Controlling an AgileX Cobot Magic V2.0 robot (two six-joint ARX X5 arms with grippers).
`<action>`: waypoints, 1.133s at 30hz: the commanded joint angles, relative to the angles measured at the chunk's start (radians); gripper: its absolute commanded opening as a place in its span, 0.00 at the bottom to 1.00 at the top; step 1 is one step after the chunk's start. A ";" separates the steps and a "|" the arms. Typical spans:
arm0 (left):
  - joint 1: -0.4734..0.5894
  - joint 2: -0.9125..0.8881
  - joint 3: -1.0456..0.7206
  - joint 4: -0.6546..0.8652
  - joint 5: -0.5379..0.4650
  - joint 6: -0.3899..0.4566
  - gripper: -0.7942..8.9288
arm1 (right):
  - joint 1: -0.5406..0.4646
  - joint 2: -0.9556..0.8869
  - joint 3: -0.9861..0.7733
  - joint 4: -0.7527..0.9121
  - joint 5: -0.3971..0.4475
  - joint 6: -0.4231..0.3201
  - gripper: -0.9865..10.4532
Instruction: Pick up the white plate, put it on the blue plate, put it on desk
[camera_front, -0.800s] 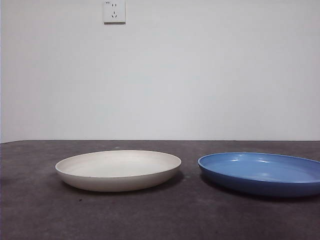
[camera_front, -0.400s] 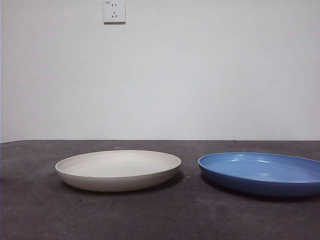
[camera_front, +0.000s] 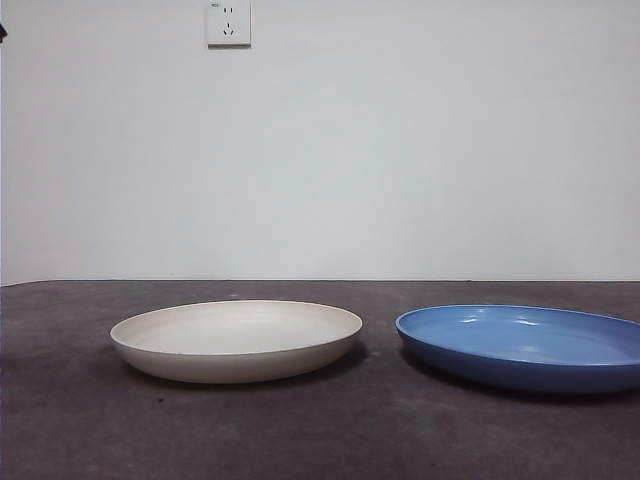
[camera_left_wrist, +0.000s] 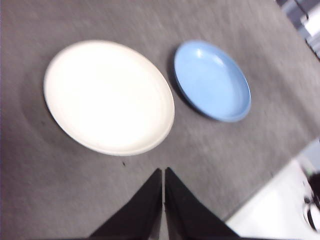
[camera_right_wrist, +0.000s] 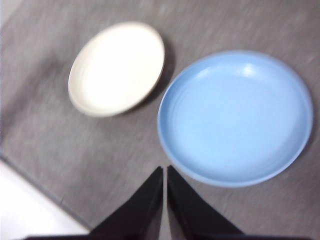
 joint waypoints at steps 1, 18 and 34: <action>-0.019 0.008 0.019 -0.005 0.004 0.048 0.09 | 0.027 0.019 0.018 -0.013 -0.004 -0.030 0.09; -0.029 0.008 0.019 -0.002 0.004 0.038 0.52 | 0.054 0.022 0.018 -0.008 0.005 0.000 0.48; -0.086 0.172 0.091 0.128 -0.140 -0.098 0.52 | 0.054 0.022 0.018 0.001 0.004 0.002 0.48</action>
